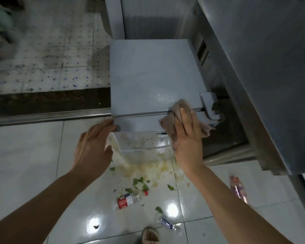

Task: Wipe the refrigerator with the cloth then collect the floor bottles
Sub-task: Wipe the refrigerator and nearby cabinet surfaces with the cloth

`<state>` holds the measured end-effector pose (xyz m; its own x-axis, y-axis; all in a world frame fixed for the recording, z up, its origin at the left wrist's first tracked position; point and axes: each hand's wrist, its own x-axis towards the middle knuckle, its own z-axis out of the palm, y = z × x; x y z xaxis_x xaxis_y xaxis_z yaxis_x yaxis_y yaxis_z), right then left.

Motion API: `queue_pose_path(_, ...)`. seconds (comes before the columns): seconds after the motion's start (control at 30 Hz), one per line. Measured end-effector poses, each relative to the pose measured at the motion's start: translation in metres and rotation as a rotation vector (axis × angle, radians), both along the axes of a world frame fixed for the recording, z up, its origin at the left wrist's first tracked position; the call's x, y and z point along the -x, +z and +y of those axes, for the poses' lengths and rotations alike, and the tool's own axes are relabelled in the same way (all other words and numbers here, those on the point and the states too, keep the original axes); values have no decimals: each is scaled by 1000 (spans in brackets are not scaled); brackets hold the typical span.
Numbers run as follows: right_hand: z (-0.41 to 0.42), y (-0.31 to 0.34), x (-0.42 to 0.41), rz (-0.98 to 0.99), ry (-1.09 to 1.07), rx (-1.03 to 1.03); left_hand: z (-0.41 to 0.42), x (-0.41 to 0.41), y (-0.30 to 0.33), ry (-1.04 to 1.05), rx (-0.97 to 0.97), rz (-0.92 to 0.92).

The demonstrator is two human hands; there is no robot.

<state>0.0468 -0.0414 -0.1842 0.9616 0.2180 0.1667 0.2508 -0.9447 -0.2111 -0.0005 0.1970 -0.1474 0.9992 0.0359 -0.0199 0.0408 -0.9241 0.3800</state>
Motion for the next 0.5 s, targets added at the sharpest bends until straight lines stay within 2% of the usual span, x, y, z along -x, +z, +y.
queue_pose_path(0.13,69,-5,12,-102,108,-135,19,9,2,39,41,-29)
queue_pose_path(0.3,133,-1,16,-60,265,-263,45,27,6,99,114,-50)
queue_pose_path(0.4,136,-1,10,-98,340,-204,53,39,3,67,128,-52)
queue_pose_path(0.5,109,-5,2,-185,426,-34,51,48,-5,51,136,-66)
